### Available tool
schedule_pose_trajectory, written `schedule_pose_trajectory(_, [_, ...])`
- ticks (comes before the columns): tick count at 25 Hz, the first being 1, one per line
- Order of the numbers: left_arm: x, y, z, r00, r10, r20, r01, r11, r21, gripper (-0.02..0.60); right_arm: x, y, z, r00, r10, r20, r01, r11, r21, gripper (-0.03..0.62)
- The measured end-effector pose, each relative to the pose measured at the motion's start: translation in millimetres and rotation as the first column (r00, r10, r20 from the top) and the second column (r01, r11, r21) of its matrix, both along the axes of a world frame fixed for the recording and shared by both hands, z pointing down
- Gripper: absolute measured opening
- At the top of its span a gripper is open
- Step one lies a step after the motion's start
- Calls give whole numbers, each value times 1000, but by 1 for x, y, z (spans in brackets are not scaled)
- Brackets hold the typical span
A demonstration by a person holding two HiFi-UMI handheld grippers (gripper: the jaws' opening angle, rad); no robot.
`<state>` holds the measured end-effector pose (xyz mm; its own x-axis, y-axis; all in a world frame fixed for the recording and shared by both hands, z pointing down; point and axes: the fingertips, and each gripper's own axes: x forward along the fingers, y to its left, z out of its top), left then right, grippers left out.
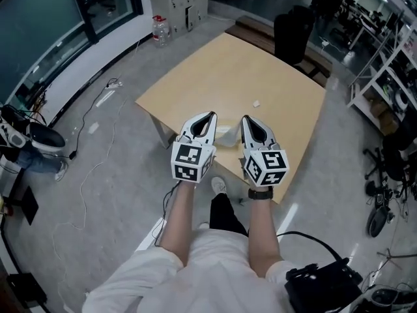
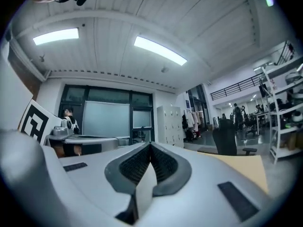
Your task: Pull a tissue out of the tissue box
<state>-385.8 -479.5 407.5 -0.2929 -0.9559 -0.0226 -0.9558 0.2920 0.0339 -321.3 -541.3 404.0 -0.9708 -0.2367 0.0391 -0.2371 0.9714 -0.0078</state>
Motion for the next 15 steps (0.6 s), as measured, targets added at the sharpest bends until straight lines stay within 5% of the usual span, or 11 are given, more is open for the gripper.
schedule_pose_trajectory(15, [37, -10, -11, 999, 50, -3, -50, 998, 48, 0, 52, -3, -14, 997, 76, -4, -75, 992, 102, 5])
